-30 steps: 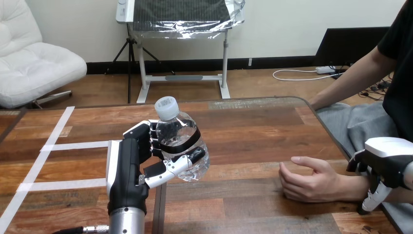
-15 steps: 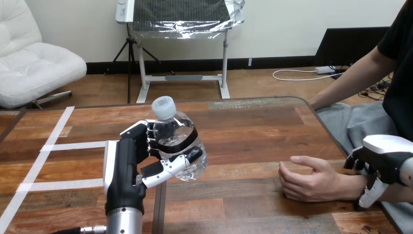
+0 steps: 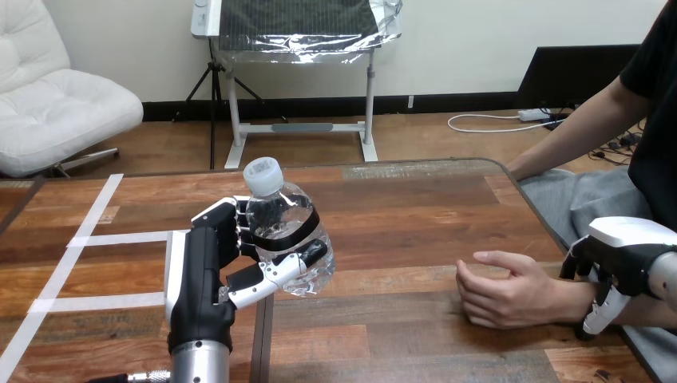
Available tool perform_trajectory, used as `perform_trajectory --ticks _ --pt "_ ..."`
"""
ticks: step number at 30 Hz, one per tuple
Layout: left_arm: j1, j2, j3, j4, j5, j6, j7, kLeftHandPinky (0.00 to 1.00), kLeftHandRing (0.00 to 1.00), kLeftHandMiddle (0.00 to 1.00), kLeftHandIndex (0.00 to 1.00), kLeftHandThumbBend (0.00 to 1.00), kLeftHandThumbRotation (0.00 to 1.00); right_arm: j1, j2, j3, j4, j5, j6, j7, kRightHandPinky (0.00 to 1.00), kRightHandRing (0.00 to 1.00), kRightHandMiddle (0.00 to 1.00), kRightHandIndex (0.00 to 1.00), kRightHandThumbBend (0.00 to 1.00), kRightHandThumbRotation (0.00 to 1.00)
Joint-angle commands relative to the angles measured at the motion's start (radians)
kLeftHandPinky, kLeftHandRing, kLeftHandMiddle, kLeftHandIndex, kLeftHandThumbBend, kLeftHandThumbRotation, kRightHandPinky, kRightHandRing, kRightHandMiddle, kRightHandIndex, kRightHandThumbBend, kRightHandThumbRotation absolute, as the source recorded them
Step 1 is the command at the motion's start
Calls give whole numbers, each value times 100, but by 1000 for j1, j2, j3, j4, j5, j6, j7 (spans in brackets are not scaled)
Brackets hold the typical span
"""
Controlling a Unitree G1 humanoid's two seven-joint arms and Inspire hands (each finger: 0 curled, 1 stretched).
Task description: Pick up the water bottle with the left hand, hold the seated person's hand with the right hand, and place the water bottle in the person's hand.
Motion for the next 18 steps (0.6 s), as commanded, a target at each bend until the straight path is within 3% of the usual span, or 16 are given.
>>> perform_trajectory --ticks 1,18 --pt "-34 -6 -3 -74 11 -11 6 35 40 44 47 67 0 -40 50 46 56 -6 -16 -15 62 71 77 71 74 0" --pt "-37 -5 8 -74 2 -23 3 35 39 43 47 66 0 -89 79 83 149 9 -40 -21 63 72 79 70 74 0"
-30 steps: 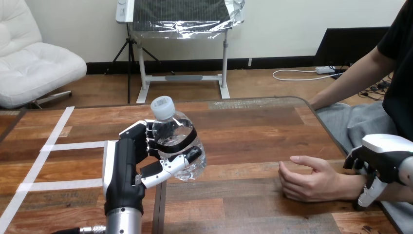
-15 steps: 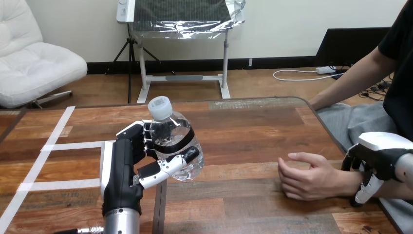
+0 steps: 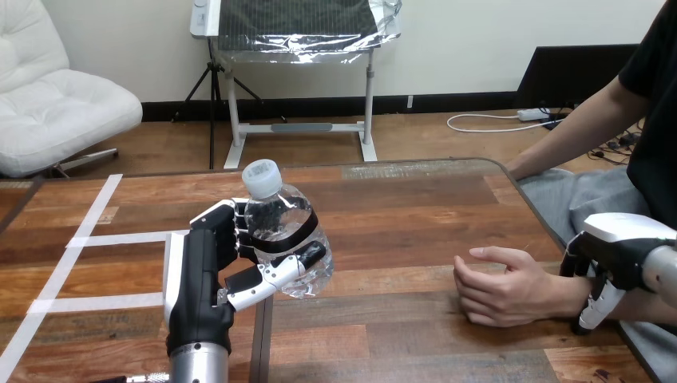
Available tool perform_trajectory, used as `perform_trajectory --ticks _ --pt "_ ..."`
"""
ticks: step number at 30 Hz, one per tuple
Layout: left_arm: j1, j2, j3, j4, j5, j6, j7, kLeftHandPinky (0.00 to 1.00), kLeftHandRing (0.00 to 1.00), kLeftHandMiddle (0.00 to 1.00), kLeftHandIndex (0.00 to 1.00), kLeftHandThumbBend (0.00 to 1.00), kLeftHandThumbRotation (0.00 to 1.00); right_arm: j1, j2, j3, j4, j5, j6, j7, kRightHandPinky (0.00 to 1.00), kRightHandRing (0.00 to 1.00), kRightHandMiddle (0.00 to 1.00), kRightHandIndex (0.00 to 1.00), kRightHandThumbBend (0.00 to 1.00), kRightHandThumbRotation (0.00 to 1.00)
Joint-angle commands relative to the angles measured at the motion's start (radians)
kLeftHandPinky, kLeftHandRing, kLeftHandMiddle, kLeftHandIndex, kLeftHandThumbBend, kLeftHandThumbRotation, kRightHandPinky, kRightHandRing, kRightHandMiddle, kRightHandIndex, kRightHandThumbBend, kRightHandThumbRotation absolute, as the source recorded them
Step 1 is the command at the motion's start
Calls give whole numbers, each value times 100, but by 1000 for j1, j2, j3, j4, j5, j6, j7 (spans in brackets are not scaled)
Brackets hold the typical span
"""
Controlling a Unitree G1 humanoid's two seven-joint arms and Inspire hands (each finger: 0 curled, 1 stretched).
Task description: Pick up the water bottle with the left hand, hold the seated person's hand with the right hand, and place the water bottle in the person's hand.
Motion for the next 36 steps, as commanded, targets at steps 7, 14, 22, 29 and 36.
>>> perform_trajectory --ticks 7,14,22,29,36 --pt "-41 -1 5 -74 -7 -27 -1 35 39 43 47 66 0 -37 71 49 81 9 -22 6 63 72 80 74 74 0" --pt "-40 -1 7 -76 -19 -28 -6 35 39 43 47 65 0 -40 70 55 88 13 -40 3 62 72 81 74 73 0" --pt "-41 0 10 -73 -24 -29 -7 35 39 44 47 65 0 -37 71 56 74 11 -19 16 62 74 83 75 73 0" --pt "-46 1 8 -67 -22 -36 -6 35 39 44 47 65 0 -31 63 62 59 7 -25 32 63 73 83 75 73 0" --pt "-43 -1 5 -79 -15 -19 -5 35 39 44 47 65 0 -31 59 70 66 1 -38 46 65 75 84 76 74 0"
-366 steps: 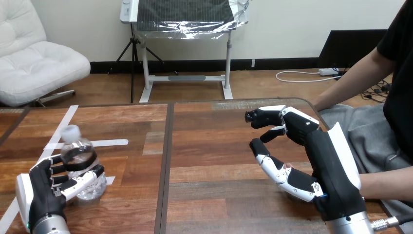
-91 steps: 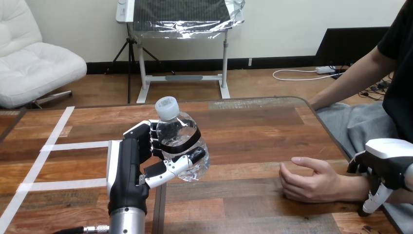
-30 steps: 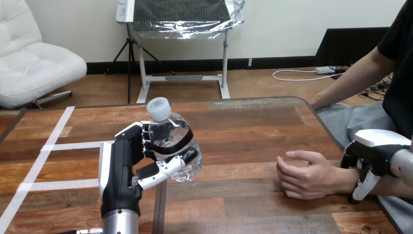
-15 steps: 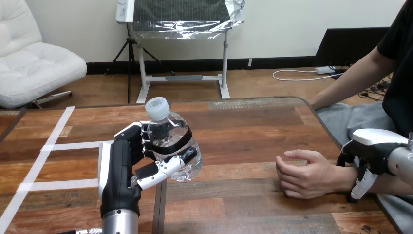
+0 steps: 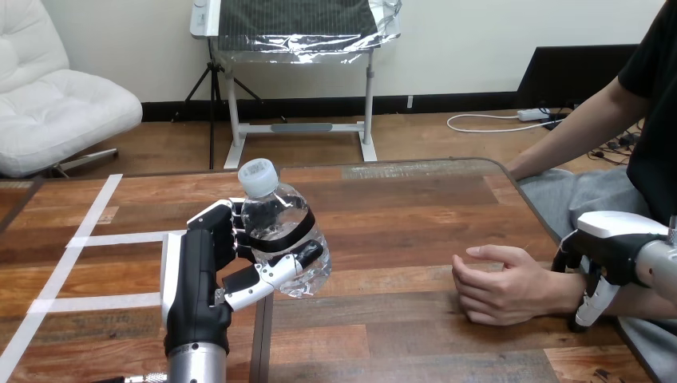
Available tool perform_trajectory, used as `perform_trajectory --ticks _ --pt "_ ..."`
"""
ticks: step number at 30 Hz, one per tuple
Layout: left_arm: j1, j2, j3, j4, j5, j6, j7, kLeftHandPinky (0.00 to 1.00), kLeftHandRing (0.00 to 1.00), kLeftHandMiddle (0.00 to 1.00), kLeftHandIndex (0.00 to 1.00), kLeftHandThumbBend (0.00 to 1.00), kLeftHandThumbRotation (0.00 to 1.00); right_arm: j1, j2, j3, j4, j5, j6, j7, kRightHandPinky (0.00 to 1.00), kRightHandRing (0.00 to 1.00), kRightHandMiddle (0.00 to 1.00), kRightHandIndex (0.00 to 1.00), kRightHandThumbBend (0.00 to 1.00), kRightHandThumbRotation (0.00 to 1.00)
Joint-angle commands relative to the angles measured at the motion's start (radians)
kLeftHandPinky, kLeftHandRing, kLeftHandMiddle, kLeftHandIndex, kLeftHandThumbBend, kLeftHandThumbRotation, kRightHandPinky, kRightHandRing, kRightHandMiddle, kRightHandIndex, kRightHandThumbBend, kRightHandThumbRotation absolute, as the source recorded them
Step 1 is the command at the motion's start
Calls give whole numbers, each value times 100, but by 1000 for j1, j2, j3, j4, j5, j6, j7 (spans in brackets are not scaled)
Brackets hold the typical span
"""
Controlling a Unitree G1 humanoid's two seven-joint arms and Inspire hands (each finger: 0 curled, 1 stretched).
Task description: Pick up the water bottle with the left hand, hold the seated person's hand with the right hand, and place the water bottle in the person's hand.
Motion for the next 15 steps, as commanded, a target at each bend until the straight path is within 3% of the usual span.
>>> perform_trajectory --ticks 1,7,11,15 --pt "-43 -4 2 -79 -1 -17 1 35 39 44 47 65 0 15 44 54 6 -5 -15 22 65 75 84 76 74 0" --pt "-43 -2 3 -75 3 -18 2 35 39 44 47 66 0 18 41 61 8 -5 -29 21 64 75 84 76 74 1" --pt "-43 -2 4 -74 3 -19 2 35 39 44 47 66 0 16 39 66 6 2 -29 52 63 75 85 76 74 2" --pt "-41 -4 2 -78 6 -17 4 35 39 44 47 66 0 19 35 62 -9 12 -18 89 59 68 78 77 73 2"
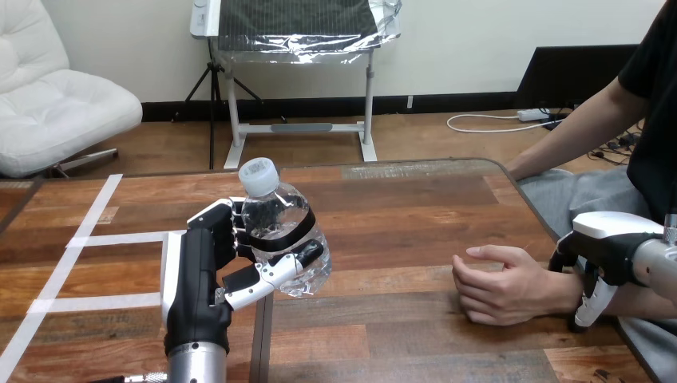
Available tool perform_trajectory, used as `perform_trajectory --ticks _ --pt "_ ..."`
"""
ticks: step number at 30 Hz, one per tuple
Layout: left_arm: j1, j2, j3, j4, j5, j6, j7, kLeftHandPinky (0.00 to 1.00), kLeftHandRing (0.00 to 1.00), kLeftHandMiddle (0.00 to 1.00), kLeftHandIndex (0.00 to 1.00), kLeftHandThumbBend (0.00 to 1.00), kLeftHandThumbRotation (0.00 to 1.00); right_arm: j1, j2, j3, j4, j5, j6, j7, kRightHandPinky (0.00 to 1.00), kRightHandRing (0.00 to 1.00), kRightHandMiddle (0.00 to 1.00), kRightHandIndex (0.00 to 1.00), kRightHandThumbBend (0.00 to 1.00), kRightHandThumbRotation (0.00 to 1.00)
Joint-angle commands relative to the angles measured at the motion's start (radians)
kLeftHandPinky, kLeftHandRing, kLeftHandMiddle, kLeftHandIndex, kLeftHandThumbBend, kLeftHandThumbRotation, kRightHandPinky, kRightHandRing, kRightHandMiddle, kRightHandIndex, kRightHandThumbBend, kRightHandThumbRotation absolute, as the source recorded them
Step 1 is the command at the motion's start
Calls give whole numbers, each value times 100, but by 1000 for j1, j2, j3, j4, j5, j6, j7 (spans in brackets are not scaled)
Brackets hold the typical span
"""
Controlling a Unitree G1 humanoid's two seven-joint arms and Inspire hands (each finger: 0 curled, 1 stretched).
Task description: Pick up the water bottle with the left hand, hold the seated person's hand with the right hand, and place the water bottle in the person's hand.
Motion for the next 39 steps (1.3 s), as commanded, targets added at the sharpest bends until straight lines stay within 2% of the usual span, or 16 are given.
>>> perform_trajectory --ticks 1,8,17,27,33,39 --pt "-41 -4 2 -74 3 -17 4 35 39 44 47 66 0 31 39 43 -8 12 -2 55 58 66 76 77 73 2" --pt "-42 -5 3 -70 -1 -21 3 35 39 44 47 65 0 42 34 40 -36 14 8 87 53 59 69 77 73 2" --pt "-43 -4 1 -72 2 -19 3 34 39 43 47 65 0 57 26 36 -66 27 3 107 63 67 75 76 73 0" --pt "-44 -4 2 -67 5 -19 6 34 39 43 47 65 0 82 21 21 -109 36 8 101 65 68 75 76 73 0" --pt "-44 -6 3 -65 1 -18 5 35 39 43 47 65 0 88 18 23 -126 35 17 110 66 69 76 76 73 0" --pt "-42 -6 2 -70 11 -13 11 35 39 43 47 66 0 90 14 27 -125 35 4 103 66 69 75 76 72 0"
